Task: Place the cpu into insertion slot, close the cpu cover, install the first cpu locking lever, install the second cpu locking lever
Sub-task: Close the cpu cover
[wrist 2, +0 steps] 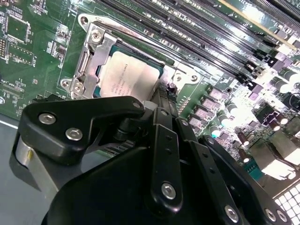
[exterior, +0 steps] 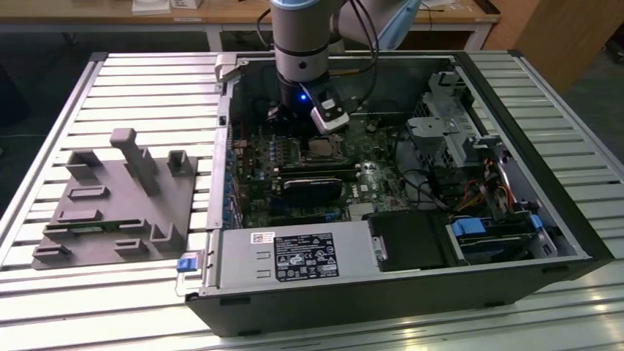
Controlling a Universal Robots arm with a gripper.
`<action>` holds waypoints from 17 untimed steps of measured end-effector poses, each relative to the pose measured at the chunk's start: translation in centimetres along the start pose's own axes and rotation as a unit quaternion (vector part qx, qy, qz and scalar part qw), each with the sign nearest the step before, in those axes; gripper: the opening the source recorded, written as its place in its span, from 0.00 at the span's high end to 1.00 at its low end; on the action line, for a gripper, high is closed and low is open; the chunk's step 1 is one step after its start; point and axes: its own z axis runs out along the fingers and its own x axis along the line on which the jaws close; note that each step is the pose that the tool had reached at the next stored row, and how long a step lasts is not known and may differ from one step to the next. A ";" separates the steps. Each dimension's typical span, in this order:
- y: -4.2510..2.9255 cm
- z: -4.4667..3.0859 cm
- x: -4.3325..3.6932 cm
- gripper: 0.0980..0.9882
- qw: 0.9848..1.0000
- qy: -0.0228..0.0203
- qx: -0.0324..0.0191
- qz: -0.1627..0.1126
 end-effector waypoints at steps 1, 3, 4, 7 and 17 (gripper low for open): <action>0.00 0.00 -0.02 0.99 1.000 0.000 0.000 0.000; 0.00 0.02 -0.08 0.99 1.000 0.000 0.000 0.000; 0.01 0.02 -0.11 0.99 1.000 0.000 0.000 0.000; 0.01 0.02 -0.21 0.99 1.000 0.000 0.000 0.000; 0.05 0.06 -0.70 0.99 1.000 0.000 0.000 0.000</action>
